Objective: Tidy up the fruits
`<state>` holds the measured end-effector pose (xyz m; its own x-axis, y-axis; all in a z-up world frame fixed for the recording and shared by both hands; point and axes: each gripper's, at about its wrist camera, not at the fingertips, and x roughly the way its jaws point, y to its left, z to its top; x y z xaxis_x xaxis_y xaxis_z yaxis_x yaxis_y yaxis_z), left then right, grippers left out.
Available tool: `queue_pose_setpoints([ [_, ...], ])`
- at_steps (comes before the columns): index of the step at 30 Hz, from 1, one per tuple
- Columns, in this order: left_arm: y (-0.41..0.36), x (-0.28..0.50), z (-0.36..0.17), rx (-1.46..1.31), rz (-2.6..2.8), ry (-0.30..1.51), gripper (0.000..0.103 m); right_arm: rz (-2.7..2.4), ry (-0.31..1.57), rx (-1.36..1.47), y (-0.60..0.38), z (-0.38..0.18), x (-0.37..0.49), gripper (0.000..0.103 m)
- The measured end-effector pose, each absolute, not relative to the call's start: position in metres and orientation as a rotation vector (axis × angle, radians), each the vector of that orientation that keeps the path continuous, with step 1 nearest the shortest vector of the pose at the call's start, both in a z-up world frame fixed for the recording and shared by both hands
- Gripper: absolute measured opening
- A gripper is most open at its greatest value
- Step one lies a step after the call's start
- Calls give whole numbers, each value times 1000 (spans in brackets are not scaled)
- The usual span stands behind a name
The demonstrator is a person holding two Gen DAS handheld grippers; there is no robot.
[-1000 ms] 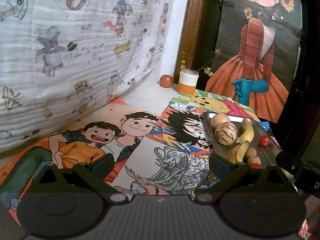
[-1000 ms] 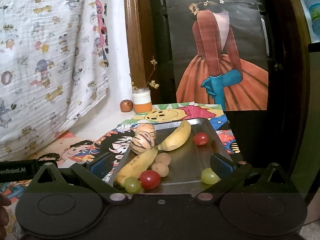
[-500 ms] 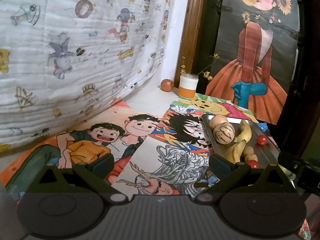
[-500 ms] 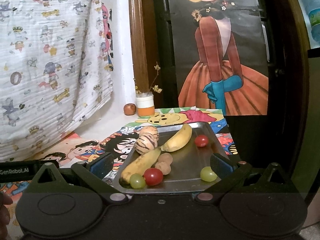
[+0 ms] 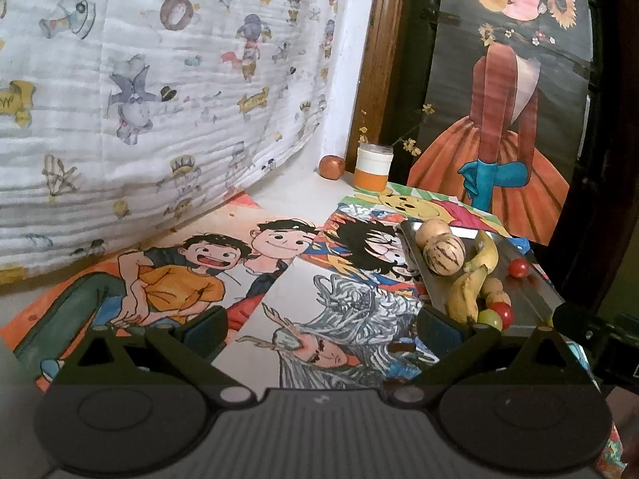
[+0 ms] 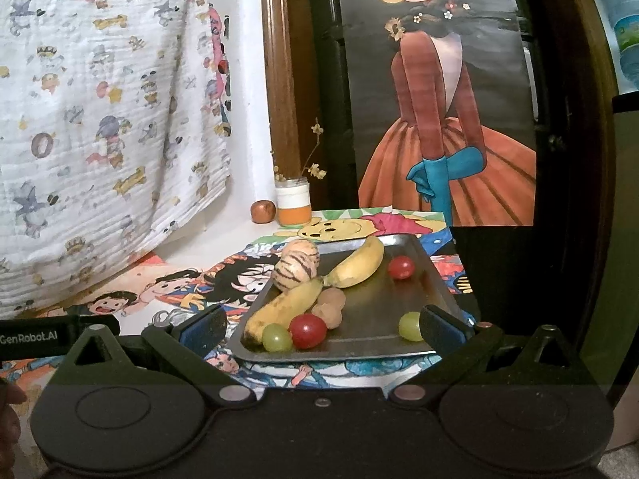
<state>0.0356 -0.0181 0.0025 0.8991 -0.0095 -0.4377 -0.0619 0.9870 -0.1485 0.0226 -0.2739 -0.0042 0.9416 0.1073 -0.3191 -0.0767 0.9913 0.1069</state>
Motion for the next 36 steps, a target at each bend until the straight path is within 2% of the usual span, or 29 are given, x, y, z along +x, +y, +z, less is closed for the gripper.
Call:
queue_pose_setpoints([
  [36,-9,20,-15,-142,17,490,103,102,383,60,-267,-23,13,103],
])
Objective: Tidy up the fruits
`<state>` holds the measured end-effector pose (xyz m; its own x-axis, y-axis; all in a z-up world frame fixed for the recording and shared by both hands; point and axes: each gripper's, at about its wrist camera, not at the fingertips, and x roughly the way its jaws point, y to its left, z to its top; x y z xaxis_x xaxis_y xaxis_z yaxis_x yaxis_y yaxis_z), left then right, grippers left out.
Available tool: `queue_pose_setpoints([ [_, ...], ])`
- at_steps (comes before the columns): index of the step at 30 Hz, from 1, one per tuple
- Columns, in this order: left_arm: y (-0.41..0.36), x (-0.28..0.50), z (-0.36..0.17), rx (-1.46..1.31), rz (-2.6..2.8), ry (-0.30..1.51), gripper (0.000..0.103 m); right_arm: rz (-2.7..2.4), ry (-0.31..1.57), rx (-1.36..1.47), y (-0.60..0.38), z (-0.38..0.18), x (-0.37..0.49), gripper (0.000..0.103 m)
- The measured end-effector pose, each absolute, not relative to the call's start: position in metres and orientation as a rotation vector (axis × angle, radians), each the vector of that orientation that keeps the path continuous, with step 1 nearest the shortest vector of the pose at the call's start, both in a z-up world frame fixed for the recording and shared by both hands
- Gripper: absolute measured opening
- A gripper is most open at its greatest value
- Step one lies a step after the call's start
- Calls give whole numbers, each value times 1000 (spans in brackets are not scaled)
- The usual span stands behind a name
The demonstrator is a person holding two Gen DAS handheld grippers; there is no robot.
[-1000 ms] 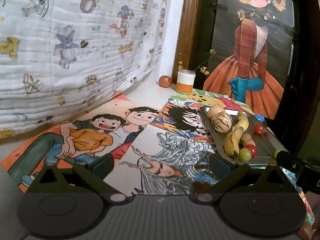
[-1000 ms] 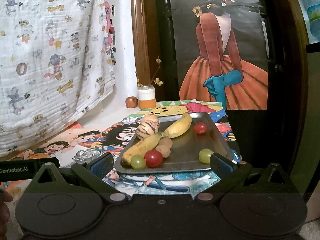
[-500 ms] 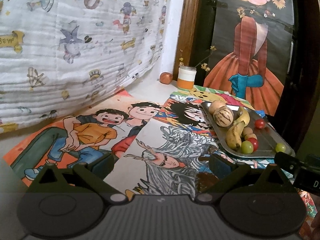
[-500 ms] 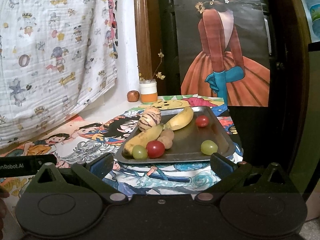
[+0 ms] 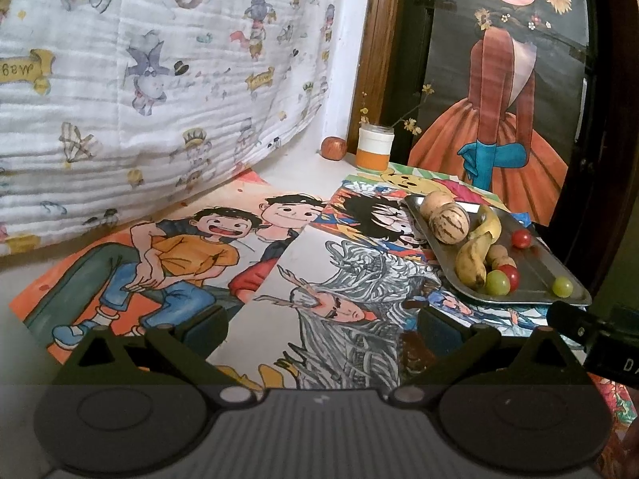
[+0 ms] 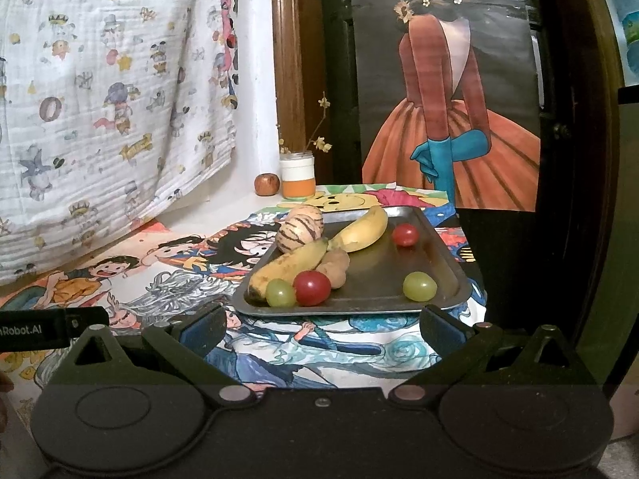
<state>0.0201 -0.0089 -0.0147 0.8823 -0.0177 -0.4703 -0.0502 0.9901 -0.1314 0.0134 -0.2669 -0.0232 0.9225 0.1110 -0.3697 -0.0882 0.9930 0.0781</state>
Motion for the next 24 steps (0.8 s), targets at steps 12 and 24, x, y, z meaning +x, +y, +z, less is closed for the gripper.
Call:
queue_pose_setpoints([
  [12,-9,20,-16,-143,21,493,103,105,389,60,-266,-24,14,103],
  [24,-8,20,-17,-145,21,498,103,105,391,60,-266,-24,15,103],
])
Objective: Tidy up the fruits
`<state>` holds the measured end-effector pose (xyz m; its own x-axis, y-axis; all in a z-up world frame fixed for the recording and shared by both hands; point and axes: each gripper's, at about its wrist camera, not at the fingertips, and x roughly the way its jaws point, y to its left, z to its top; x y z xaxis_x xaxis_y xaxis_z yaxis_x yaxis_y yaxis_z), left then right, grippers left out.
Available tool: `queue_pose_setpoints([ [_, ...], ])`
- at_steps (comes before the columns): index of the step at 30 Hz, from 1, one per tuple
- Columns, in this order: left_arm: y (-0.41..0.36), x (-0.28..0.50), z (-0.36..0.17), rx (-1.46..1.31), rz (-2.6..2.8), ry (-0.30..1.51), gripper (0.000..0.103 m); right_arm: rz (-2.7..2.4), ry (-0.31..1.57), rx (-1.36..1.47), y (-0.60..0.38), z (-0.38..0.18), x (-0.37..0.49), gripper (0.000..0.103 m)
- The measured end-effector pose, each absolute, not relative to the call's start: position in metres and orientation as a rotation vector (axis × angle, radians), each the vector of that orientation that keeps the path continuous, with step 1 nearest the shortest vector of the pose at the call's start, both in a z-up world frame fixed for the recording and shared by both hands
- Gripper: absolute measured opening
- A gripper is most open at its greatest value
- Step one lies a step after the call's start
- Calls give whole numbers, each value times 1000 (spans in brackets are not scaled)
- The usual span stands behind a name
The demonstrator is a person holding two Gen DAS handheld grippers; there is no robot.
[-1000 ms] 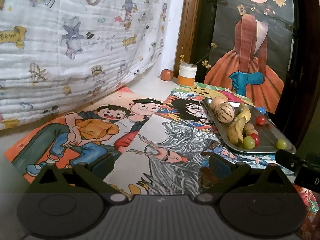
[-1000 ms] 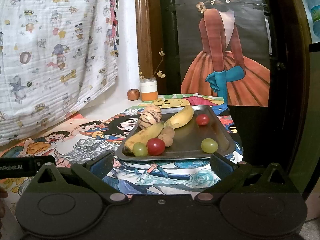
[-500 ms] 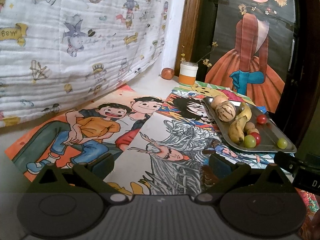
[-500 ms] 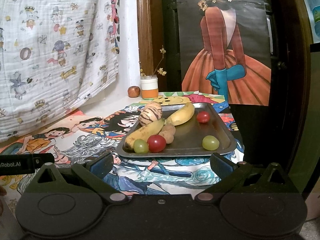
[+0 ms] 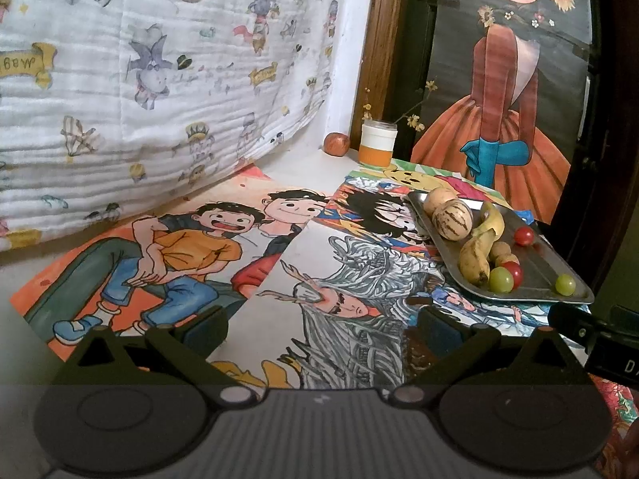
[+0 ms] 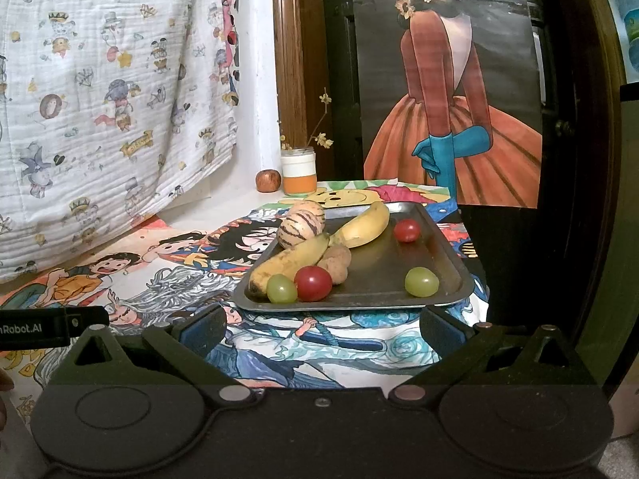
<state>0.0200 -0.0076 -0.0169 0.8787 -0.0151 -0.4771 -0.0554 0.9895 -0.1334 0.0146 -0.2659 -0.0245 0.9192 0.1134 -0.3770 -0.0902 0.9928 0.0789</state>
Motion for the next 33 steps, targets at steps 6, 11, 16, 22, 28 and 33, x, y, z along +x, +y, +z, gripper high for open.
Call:
queue_pose_setpoints([
  [6,-7,20,-19,-150,23,502,103,105,391,60,-266,-25,15,103],
  [11,-6,20,-19,-151,24,504,103,105,391,60,-266,-24,15,103],
  [16,-6,19,-19,-154,25,507,103,104,391,60,-266,-24,15,103],
  [22,-6,20,-19,-154,25,507,103,105,392,60,-266,-25,15,103],
  [28,-6,19,-19,-156,26,509,103,104,392,60,-266,-24,15,103],
  [33,-6,20,-19,-157,27,510,103,104,392,60,-266,-24,15,103],
])
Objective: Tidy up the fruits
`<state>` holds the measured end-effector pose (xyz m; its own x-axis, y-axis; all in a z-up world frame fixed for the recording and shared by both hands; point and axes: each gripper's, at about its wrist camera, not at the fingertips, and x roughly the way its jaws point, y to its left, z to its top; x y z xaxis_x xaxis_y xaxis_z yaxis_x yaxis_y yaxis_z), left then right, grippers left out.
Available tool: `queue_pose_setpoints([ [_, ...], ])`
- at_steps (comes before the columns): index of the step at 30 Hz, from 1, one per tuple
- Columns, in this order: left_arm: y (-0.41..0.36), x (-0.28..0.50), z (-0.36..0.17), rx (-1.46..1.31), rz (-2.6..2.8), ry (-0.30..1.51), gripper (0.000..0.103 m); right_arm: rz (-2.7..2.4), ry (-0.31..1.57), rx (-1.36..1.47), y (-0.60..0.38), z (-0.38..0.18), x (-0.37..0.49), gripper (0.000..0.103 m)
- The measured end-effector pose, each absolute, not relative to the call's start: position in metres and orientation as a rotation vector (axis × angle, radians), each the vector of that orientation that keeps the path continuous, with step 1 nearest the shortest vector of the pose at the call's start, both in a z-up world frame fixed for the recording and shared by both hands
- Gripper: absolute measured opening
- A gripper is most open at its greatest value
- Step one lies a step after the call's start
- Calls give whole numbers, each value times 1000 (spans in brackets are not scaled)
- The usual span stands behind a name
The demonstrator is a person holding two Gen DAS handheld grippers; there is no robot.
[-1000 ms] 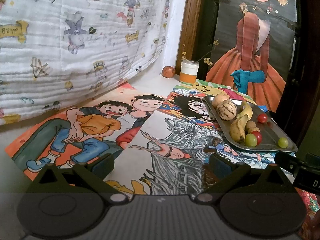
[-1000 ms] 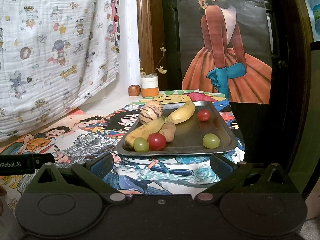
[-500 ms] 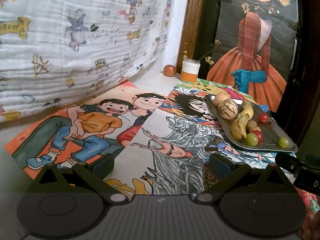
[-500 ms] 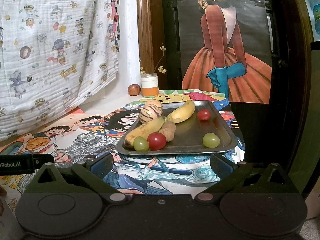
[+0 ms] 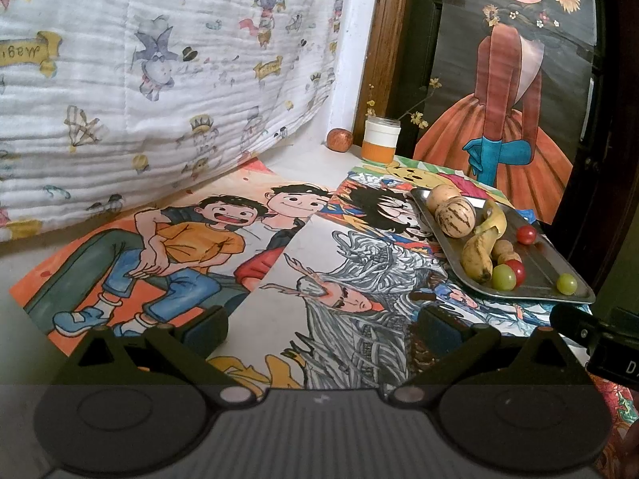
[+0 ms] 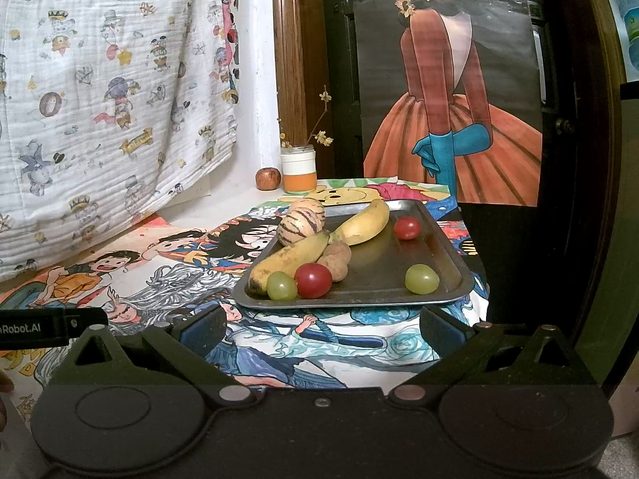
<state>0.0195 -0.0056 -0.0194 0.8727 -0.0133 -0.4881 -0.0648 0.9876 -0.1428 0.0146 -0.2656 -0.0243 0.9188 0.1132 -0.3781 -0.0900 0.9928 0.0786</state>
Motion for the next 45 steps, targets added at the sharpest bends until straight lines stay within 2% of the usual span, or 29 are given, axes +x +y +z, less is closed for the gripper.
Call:
queue_pose_setpoints([
  [45,-9,19,-18,-159,-22,538,103,104,395,60,-265,-24,15,103],
])
